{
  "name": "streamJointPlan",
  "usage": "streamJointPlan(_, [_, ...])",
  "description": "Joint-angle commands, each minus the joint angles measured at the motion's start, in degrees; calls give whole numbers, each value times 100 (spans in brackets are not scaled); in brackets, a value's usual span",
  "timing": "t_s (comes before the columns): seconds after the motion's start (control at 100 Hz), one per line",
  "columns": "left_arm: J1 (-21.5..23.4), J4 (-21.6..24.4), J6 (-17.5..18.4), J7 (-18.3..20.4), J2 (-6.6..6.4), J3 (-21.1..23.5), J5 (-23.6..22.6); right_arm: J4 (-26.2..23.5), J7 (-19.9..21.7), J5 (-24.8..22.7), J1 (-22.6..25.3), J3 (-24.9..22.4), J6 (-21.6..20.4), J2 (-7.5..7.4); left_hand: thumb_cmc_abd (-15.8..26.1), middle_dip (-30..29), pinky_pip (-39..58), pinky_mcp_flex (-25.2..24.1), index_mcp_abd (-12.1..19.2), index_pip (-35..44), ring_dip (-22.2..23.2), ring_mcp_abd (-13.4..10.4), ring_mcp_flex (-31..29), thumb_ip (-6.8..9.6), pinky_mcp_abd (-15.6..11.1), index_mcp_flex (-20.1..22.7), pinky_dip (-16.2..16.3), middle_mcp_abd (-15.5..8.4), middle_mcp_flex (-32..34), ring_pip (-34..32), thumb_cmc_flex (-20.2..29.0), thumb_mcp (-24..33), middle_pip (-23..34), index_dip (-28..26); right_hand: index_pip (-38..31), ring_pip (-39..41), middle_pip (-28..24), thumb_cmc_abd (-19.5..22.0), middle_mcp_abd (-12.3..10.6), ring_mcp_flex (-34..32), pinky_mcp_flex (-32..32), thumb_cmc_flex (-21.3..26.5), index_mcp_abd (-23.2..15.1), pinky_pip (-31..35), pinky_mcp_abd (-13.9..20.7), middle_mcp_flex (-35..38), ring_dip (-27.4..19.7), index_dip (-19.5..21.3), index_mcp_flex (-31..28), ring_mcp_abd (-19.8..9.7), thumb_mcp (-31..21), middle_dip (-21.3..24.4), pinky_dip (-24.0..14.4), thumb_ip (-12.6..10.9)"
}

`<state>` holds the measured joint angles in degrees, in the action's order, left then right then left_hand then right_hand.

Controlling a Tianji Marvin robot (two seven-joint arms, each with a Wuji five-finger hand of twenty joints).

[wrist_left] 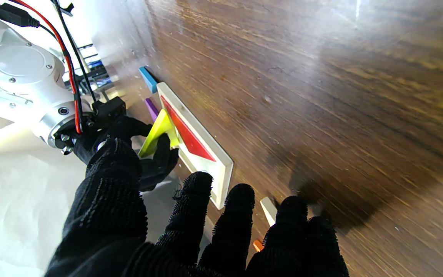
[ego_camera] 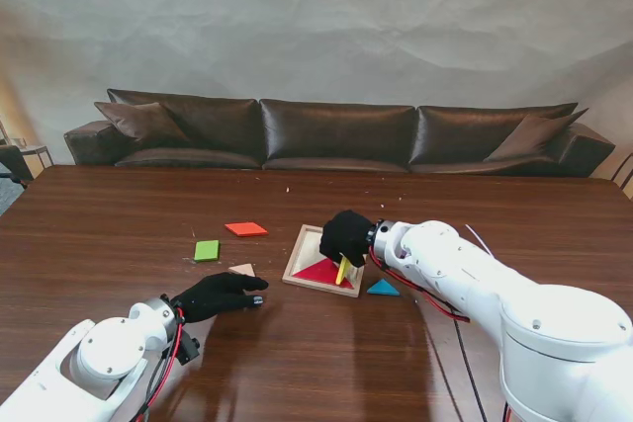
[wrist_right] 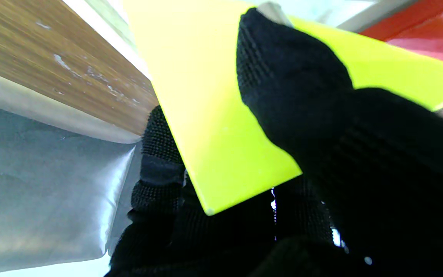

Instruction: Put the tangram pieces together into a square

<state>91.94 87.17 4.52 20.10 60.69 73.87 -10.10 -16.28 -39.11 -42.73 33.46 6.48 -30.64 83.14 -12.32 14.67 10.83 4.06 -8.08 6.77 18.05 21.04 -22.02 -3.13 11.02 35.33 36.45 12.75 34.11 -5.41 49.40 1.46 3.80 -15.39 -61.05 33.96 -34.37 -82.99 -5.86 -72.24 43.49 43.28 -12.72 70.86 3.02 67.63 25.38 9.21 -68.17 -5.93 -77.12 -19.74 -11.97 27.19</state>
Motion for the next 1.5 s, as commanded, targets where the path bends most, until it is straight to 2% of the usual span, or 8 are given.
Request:
streamJointPlan(0.0, [72,-84,-42,144,19,-16,12,11,101,-10,-3,20,-6,37,264,-3,142,191,6,18,85,136,-133,202,818,113,72,-5,118,-101,131,-124,34,-4,45,-26,-103,-204,134,61,630,143,58,-119,24,-183,65,67,198,-137,-372,61,-146,-189])
streamJointPlan(0.22, [79,-91,-47,162,15,-8,19,29,102,2,17,48,10,66,268,-2,146,204,-4,16,86,140,-140,203,825,111,72,5,123,-106,138,-120,33,-2,641,-348,-127,-151,247,190,297,-341,152,-588,-386,-427,148,340,692,67,-698,144,-495,-291])
streamJointPlan(0.36, [76,-101,-48,171,14,-7,24,7,68,-27,9,50,57,60,265,-1,152,220,-5,18,88,150,-152,202,826,117,74,6,125,-112,137,-121,34,-3,1097,-628,-104,1,278,268,132,-580,142,-727,-553,-537,226,1131,920,148,-791,186,-472,-459])
streamJointPlan(0.5, [69,-112,-42,178,13,-12,28,6,46,-32,3,44,81,64,265,0,155,226,-11,17,89,155,-155,203,836,114,74,13,129,-115,143,-118,34,-3,1204,-896,-67,196,291,451,-84,-813,81,-840,-627,-757,112,1051,1209,193,-888,187,-384,-1318])
streamJointPlan(0.56, [66,-117,-39,182,12,-14,30,-2,37,-39,-1,41,101,64,266,0,155,228,5,16,90,153,-157,202,834,111,74,0,126,-117,138,-120,33,-2,1242,-951,-60,256,265,536,-186,-871,23,-885,-689,-814,72,1023,1311,235,-890,184,-356,-1449])
streamJointPlan(0.85, [65,-133,-21,176,13,-7,23,-131,141,-85,18,-83,206,12,261,4,161,245,2,20,93,161,-180,203,842,123,75,13,163,-129,147,-116,43,-2,1578,-1152,84,433,294,931,-639,-1215,19,-990,-895,-1230,-96,823,2070,484,-888,209,-254,-1471])
streamJointPlan(1.3, [77,-147,2,166,13,1,10,-332,237,-150,74,-274,346,-100,269,4,167,262,-5,19,96,165,-200,201,850,123,75,22,168,-140,139,-116,41,-1,1609,-1185,124,700,323,1158,-963,-1302,-142,-930,-928,-1382,-217,762,2016,559,-925,198,-176,-1481])
streamJointPlan(1.49, [88,-138,-11,167,12,3,5,-690,345,-308,144,-496,506,-322,268,3,169,267,-5,20,96,169,-201,202,854,126,76,12,163,-142,143,-112,38,-1,1530,-1076,143,1543,424,1272,-1192,-1122,-546,-822,-1071,-1533,-211,717,1520,672,-1008,189,-208,-1627])
